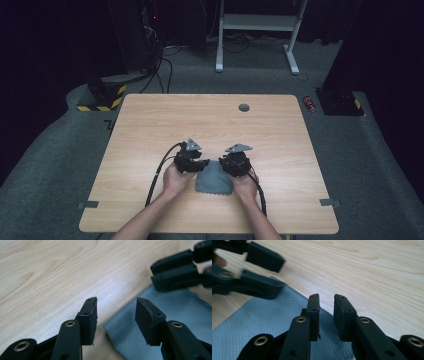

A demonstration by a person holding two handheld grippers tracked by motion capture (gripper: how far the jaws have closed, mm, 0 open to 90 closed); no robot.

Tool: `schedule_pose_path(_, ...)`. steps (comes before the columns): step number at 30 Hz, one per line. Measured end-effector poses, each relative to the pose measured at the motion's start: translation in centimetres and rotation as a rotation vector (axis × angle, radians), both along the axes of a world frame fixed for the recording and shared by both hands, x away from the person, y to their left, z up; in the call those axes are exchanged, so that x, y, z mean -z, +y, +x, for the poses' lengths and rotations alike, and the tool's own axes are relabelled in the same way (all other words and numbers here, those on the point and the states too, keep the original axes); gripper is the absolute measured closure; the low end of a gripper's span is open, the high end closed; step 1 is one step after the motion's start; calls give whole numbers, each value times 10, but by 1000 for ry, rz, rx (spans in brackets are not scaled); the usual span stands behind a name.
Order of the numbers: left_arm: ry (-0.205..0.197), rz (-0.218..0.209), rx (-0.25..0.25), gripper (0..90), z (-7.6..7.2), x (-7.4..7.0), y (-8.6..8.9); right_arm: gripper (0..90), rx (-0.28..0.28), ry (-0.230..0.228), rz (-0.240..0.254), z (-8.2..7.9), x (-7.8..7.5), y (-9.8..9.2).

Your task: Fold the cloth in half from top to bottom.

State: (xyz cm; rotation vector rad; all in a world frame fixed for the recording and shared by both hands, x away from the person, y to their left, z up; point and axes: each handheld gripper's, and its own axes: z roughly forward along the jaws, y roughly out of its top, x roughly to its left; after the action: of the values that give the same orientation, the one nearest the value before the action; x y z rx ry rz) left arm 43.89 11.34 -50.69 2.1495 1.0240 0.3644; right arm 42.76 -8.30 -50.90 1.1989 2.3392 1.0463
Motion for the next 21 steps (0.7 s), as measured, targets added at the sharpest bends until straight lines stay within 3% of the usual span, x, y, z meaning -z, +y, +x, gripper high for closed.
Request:
schedule_pose_path(3, -2, 53, -21, 525, 5, 7, -2, 745, 13, 11, -43, 4, 5, 4)
schedule_pose_path(4, 2, 35, -27, 513, 7, 8, 0, 733, 23, 16, -60, 6, 7, 2)
schedule_pose_path(5, 10, 29, -30, 503, 7, 8, 1, 725, 30, 19, -37, 7, 8, -2)
schedule_pose_path(9, -3, 50, -34, 508, 5, 5, 3, 722, 55, 15, -53, 6, 6, -11)
schedule_pose_path(11, -6, 36, -27, 511, 2, 3, 6, 711, 58, 11, -33, 2, 4, -18)
schedule_pose_path(13, 9, 28, -18, 512, 1, 3, 10, 702, 55, 12, -21, -1, 2, -22)
schedule_pose_path(16, 34, 24, -8, 539, 2, 5, 13, 696, 48, 40, -47, 0, 5, -26)
schedule_pose_path(19, 36, 10, 23, 653, 2, 6, 11, 777, 36, 51, -26, 2, 6, -27)
schedule_pose_path(21, 47, 7, 46, 741, 3, 6, 9, 845, 15, 47, -39, 3, 6, -24)
